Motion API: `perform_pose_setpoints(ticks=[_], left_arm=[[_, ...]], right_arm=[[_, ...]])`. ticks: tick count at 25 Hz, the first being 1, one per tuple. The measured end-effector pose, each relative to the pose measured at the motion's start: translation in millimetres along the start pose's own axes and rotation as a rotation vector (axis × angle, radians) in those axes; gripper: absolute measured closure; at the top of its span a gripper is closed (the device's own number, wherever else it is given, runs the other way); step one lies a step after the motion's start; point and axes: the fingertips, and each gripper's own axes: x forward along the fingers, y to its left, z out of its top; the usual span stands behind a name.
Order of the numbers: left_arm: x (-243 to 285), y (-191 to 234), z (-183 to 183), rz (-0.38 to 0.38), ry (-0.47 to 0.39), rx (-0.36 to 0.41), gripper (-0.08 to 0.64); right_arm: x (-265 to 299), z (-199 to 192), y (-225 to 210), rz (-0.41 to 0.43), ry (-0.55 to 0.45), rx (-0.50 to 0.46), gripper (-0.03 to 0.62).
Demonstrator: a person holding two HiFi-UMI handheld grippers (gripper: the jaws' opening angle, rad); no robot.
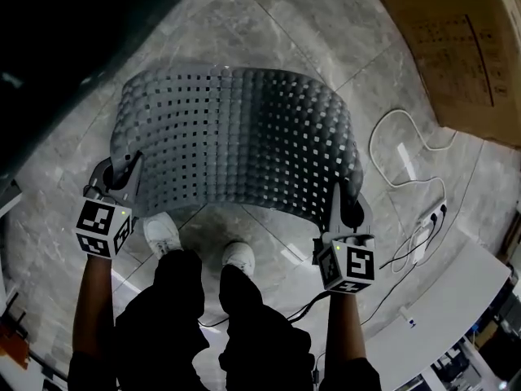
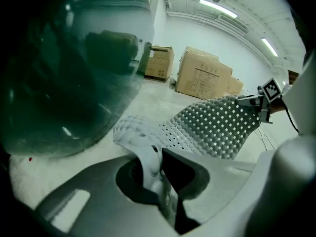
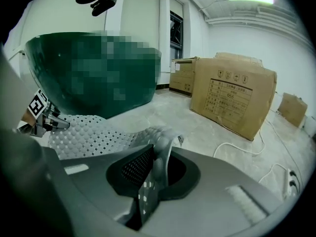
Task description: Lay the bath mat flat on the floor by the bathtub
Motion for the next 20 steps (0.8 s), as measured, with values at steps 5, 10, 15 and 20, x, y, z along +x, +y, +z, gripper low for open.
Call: perform_pose_setpoints(ticks=[5,10,15,20], left_arm=[[9.0,17.4,-19.0,0.018,-0.002,-0.004,0.534],[24.8,32.5,-34.6,0.033,0.003,-0.020,0.534],[32.1,44.3,-53.6,0.041,0.002,-0.063,0.534],[43.2,55.3,-65.2,0.035,0.012,-0.091,0.534]], right_arm=[[7.1,-19.1,-10.8,-0.026,-0.009,-0.007,0.540],[22.1,-34.7,-23.1,-0.039,-0.013,-0.033,0.540],[32.8,-55.6,-35.4,-0.054,-0.013,-0.012,0.540],[49.5,-74.6,-49.3,-0.068,-0.016,0.025,0.538]])
